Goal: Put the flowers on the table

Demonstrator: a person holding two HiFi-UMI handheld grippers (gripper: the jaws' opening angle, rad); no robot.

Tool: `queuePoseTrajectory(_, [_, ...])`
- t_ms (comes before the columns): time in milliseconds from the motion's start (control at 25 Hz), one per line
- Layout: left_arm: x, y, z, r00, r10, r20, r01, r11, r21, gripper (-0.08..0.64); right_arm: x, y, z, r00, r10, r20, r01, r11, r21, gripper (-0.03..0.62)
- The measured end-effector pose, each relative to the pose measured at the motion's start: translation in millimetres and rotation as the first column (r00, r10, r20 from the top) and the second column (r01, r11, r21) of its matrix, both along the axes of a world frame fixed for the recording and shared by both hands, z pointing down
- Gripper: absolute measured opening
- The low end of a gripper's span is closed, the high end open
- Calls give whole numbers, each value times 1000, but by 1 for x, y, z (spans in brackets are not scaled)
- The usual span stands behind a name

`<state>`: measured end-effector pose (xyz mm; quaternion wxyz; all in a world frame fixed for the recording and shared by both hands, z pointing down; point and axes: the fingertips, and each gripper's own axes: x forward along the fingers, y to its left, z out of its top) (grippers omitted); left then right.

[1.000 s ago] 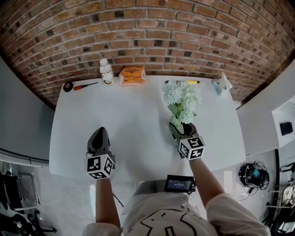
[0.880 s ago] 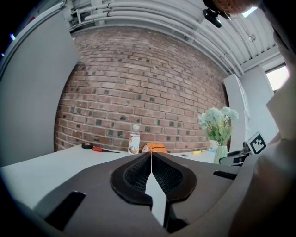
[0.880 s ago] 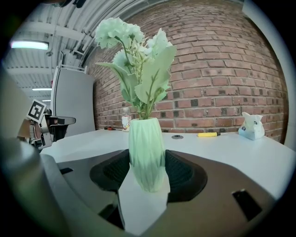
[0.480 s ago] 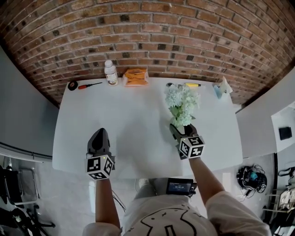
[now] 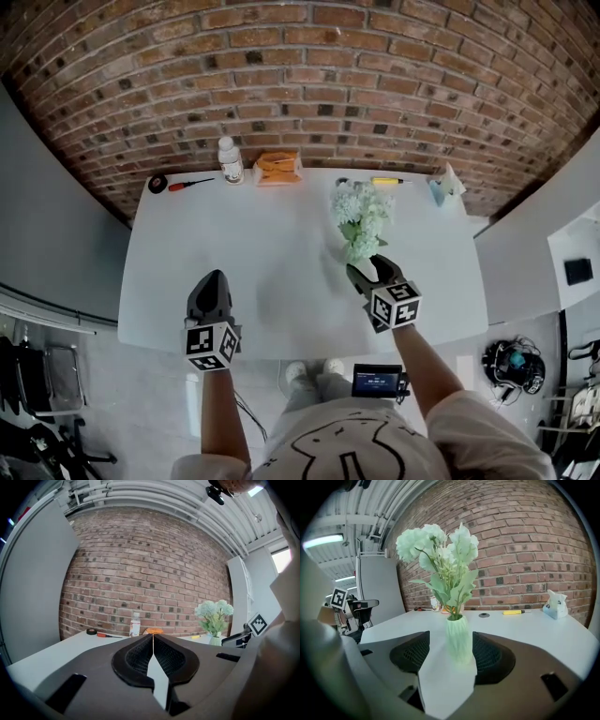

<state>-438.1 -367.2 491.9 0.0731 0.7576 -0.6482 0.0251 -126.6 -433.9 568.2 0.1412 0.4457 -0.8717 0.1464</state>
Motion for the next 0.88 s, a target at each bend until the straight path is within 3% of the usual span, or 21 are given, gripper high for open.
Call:
queuePoseTrajectory(400, [15,18,-16,1000,-15,-3,15,1000,24,12,14,20,-30,998,-66,20,65,997,34,239])
queuePoseTrajectory(600, [30,24,-28,1000,6,9,-6,999,45,12,39,23,-61,999,-40,18,38,991,128,238])
queuePoseTrajectory(880, [42,31,-66,1000,19,14,-20,992,122,12,79,40,-112,998,-10,-69,28,964,266,238])
